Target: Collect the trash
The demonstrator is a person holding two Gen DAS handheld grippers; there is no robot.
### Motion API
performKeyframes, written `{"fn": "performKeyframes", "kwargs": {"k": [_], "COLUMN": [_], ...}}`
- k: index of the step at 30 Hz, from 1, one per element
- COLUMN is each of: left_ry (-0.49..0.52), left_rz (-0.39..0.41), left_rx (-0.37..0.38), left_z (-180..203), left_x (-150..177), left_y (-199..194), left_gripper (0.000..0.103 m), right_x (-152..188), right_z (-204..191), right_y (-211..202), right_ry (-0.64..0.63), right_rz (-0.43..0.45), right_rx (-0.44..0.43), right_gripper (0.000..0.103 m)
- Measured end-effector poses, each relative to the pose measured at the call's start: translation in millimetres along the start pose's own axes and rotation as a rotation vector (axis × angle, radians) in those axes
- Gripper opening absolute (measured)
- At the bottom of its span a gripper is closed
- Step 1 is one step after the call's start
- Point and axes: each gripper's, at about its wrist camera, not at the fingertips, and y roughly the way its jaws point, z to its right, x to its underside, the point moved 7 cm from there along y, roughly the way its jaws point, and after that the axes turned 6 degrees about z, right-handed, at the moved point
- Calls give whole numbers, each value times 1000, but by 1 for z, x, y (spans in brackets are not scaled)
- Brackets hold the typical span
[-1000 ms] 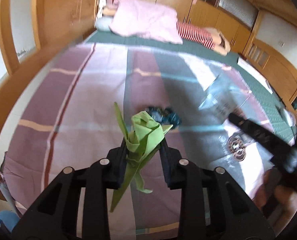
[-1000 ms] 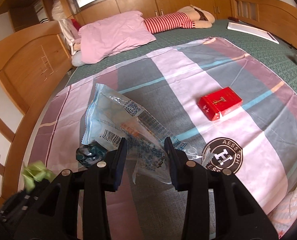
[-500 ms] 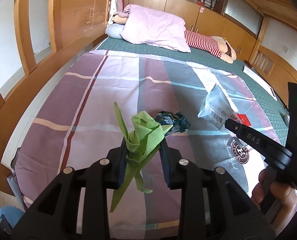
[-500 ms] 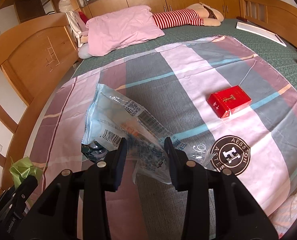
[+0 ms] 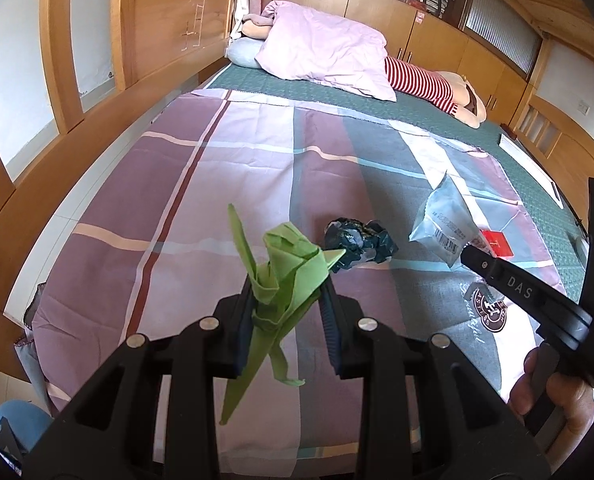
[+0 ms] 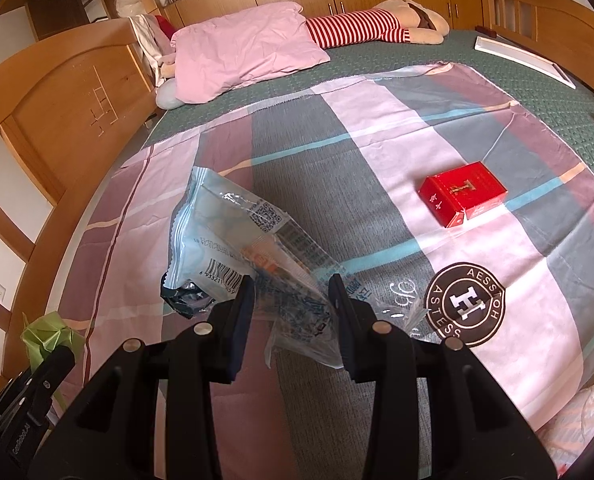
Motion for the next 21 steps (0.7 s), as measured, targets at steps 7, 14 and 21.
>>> {"fn": "performKeyframes", "kwargs": {"k": [7, 14, 21], "left_ry": [2, 3, 4], "left_rz": [-1, -2, -2], "left_rx": [0, 0, 0], "left_z": [0, 0, 0], "left_x": [0, 0, 0], "left_y": [0, 1, 1], "left_gripper": [31, 31, 31], "right_x": [1, 2, 3], "right_z": [-1, 1, 1], "right_y": [2, 3, 4], "right_ry": [0, 4, 7], "right_rz": [-11, -20, -27], "right_rx": [1, 3, 5], "right_gripper": [39, 39, 39]}}
